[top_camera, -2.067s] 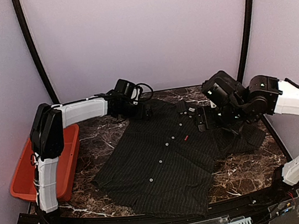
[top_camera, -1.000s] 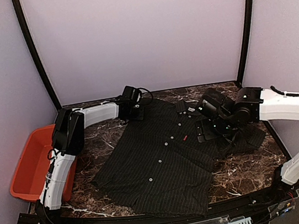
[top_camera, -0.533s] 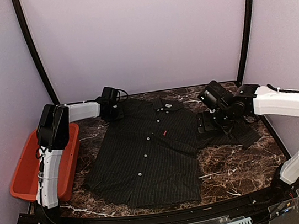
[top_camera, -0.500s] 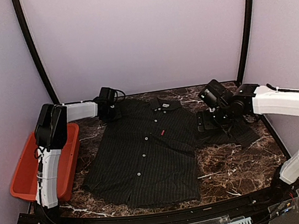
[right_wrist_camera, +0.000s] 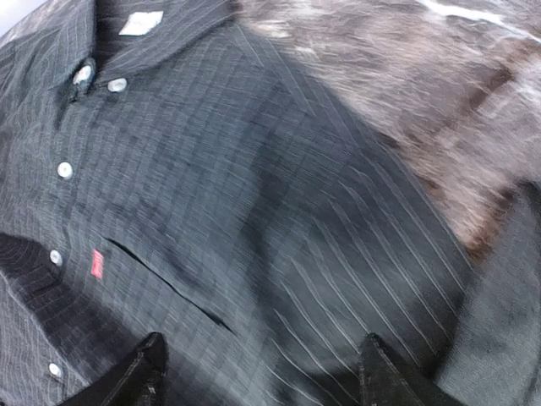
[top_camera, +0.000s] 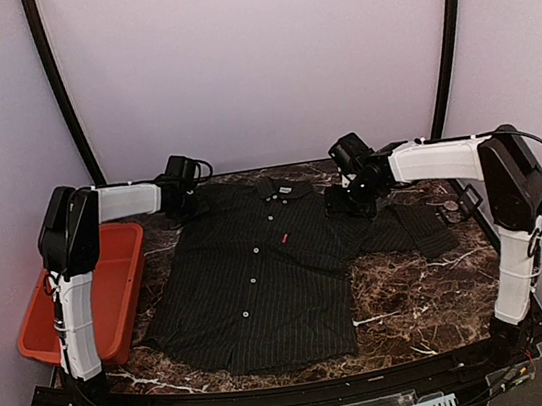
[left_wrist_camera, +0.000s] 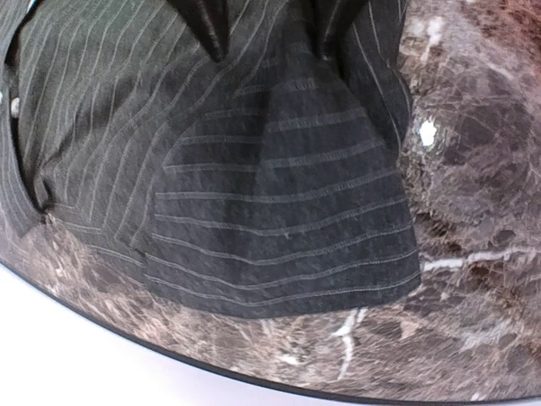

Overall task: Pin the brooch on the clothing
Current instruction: Flatten out the crumpled clothing at the center of the board.

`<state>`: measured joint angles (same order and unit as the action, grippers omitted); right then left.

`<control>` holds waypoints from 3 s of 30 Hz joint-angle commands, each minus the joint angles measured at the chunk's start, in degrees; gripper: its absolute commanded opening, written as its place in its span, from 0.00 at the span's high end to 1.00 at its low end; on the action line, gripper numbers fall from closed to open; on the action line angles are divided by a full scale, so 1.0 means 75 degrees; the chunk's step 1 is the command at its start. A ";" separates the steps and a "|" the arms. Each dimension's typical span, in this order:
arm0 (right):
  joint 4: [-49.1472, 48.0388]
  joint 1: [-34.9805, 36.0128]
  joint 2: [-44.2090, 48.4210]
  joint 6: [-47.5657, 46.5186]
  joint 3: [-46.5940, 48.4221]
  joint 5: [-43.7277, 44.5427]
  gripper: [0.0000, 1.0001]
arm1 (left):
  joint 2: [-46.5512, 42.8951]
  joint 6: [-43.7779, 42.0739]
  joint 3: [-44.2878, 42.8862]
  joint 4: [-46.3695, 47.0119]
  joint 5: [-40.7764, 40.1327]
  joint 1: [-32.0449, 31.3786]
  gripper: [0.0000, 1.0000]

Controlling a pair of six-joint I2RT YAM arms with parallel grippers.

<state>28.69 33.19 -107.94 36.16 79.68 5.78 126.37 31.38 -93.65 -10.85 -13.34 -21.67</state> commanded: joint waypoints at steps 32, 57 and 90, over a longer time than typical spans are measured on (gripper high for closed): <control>0.0407 -0.1496 -0.5059 -0.1846 0.7237 -0.2451 0.45 | -0.4715 0.0349 0.5634 0.0634 0.1131 -0.2607 0.09; -0.0514 -0.0598 0.2786 -0.1701 -0.1681 -0.1534 0.33 | -0.2105 0.0805 0.4651 0.1818 0.3509 -0.4666 0.58; -0.0009 -0.1849 0.0594 -0.0908 -0.1033 0.0172 0.45 | -0.3751 0.0121 0.6367 0.0361 0.1465 -0.3417 0.97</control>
<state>28.82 19.81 -109.21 28.29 73.65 6.31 98.48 32.36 -48.56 -1.50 1.56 -48.27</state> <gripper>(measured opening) 0.551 0.054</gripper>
